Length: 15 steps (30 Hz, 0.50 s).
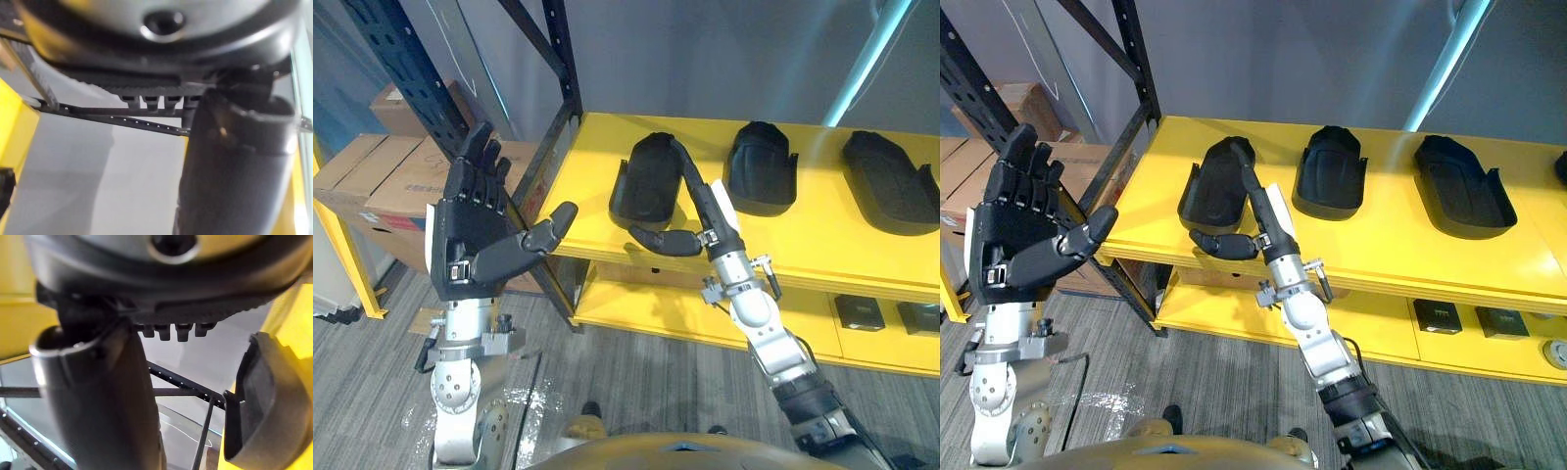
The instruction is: Walk over and take three plastic housings, then place them on the shelf
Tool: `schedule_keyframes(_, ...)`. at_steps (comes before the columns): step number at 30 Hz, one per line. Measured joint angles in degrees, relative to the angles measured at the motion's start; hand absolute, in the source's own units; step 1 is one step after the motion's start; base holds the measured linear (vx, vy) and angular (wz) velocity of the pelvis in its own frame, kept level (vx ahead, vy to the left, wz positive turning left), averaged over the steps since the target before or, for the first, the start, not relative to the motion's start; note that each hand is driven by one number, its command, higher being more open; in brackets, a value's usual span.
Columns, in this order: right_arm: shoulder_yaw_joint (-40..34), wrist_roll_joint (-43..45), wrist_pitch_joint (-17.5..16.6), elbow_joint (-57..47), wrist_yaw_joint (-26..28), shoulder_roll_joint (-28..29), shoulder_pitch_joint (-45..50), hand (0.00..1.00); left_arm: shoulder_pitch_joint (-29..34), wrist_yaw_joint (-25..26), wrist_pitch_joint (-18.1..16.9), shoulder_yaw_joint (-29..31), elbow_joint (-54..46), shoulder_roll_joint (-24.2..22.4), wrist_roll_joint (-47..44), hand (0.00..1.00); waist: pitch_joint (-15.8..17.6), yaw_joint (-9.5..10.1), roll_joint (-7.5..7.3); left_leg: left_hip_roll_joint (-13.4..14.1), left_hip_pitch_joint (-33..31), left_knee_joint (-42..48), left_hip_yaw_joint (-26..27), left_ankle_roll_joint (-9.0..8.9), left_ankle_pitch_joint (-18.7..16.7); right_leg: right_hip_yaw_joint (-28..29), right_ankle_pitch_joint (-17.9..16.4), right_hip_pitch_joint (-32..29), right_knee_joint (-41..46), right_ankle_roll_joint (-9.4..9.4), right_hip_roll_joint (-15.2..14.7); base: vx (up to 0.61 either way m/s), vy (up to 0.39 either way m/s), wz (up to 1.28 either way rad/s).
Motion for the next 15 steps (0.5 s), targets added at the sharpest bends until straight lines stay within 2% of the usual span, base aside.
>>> schedule_keyframes(2, 0.03, -2.64, -0.06, 2.76, -2.90, 0.05, -2.73, 1.00, 0.00, -2.17, -0.82, -2.22, 0.00, 0.04, -0.99, 1.00, 0.05, 0.35, -0.25, -0.04, -1.09, 0.00, -0.82, 0.08, 0.35, -0.81, -0.08, -0.50, 0.11, -0.12, 0.00, -0.02, -0.007, 0.20)
schedule_keyframes(6, 0.31, -9.01, 0.09, 7.52, -7.95, -0.18, -6.06, 1.00, 0.17, -1.83, -1.02, -3.32, 0.00, 0.08, -1.06, 1.00, 0.55, 1.29, -0.42, 0.01, -1.92, -0.02, -1.47, 0.11, 0.92, -1.40, -0.25, -1.39, 0.91, -0.32, -0.07, 0.00, -0.004, 0.07)
schedule_keyframes(10, 0.51, -10.97, 0.17, 9.17, -8.90, -0.96, -8.62, 1.00, 0.87, -1.82, -1.68, -3.32, 0.00, 0.09, -3.95, 1.00, 1.75, 1.73, -0.45, -0.02, -2.41, 0.10, -2.04, 0.14, 1.01, -1.93, -0.36, -1.39, 1.10, -0.41, -0.15, -0.01, -0.010, 0.07)
schedule_keyframes(15, 1.06, -10.75, 0.62, 16.31, -8.95, -1.23, -13.92, 1.00, 0.86, -1.94, -2.13, -3.47, 0.00, 0.10, -5.64, 1.00, 3.57, 2.61, -0.53, -0.03, -3.02, 0.13, -3.05, 0.19, 1.33, -2.77, -1.07, -1.87, 2.40, -0.67, -0.45, -0.03, -0.011, 0.10)
